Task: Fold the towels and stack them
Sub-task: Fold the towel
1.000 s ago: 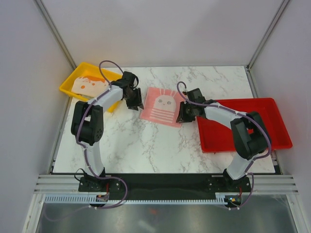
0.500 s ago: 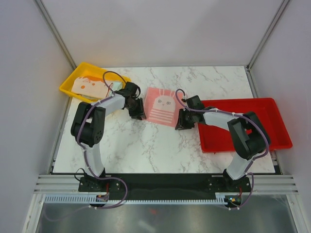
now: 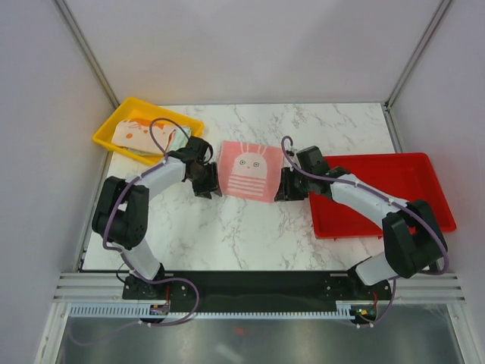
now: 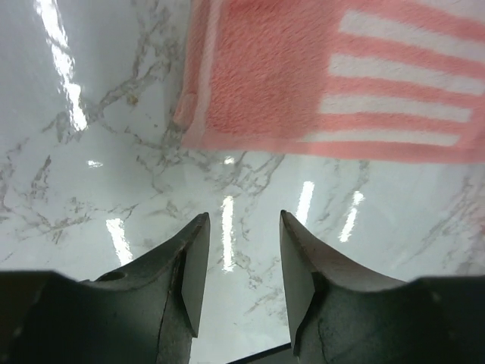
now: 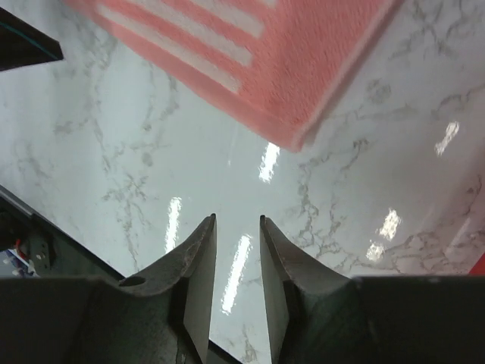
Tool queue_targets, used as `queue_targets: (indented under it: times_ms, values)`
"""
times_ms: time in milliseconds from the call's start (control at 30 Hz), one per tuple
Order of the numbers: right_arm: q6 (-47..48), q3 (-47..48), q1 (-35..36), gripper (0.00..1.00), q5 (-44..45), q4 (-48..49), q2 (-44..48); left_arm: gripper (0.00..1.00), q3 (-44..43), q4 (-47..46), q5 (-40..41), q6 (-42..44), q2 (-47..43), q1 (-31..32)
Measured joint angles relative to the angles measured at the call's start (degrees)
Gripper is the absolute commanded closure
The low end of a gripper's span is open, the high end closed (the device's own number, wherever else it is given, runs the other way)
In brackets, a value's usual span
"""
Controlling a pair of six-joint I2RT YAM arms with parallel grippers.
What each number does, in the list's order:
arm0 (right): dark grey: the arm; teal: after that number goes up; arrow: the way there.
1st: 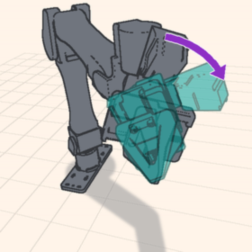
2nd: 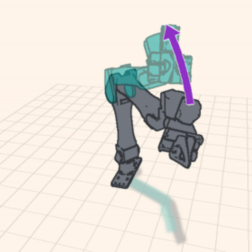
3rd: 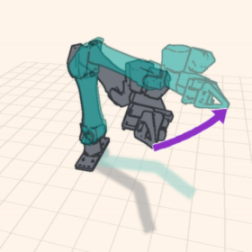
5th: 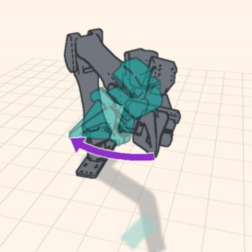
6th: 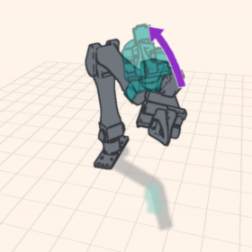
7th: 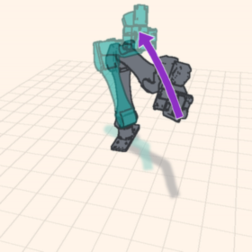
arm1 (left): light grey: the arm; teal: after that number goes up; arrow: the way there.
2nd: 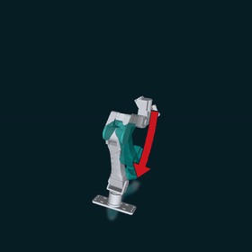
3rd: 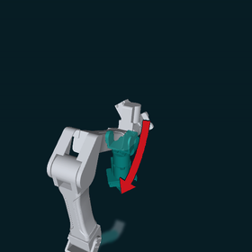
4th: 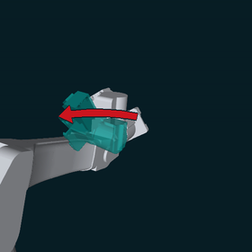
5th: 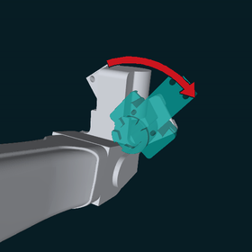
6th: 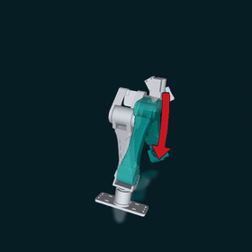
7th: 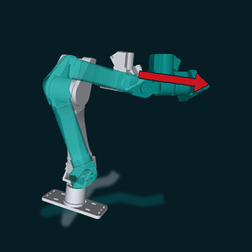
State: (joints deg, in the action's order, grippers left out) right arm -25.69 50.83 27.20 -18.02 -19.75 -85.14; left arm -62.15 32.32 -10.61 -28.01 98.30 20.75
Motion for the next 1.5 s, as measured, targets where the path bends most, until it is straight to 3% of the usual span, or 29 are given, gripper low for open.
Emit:
queue_targets:
  times_ms: [100,233,367,467,667,833,1167,1500]
  values:
    - [0.8,6.3,-0.5,0.6,-0.2,-1.2,-1.5,0.53,-6.4,2.6,-0.5,0.5,0.5,-0.2]
    - [3.0,19.0,-3.7,0.62,-1.2,-1.9,-9.3,0.54,-23.1,3.2,-3.2,3.2,5.4,-0.6]
    - [4.9,32.7,-7.8,0.63,-1.7,-1.9,-20.5,0.56,-38.9,1.7,-5.4,7.1,14.8,-1.5]
    - [6.1,39.0,-9.9,0.63,-1.5,-2.2,-27.5,0.58,-45.5,1.4,-7.0,9.1,22.4,-2.6]
    - [8.2,45.7,-11.7,0.64,-1.6,-4.4,-37.6,0.58,-51.3,2.3,-10.4,11.6,35.4,-5.1]
    - [9.9,48.7,-12.1,0.64,-0.1,-5.5,-43.1,0.57,-54.6,2.9,-12.4,12.4,40.8,-5.8]
    - [14.4,50.5,-12.1,0.6,4.3,-6.2,-45.0,0.51,-58.1,1.7,-14.6,13.5,41.7,-5.9]
    - [21.5,51.0,-13.5,0.43,-0.8,-9.3,-44.1,0.4,-58.2,1.9,-16.7,23.2,41.4,-6.4]
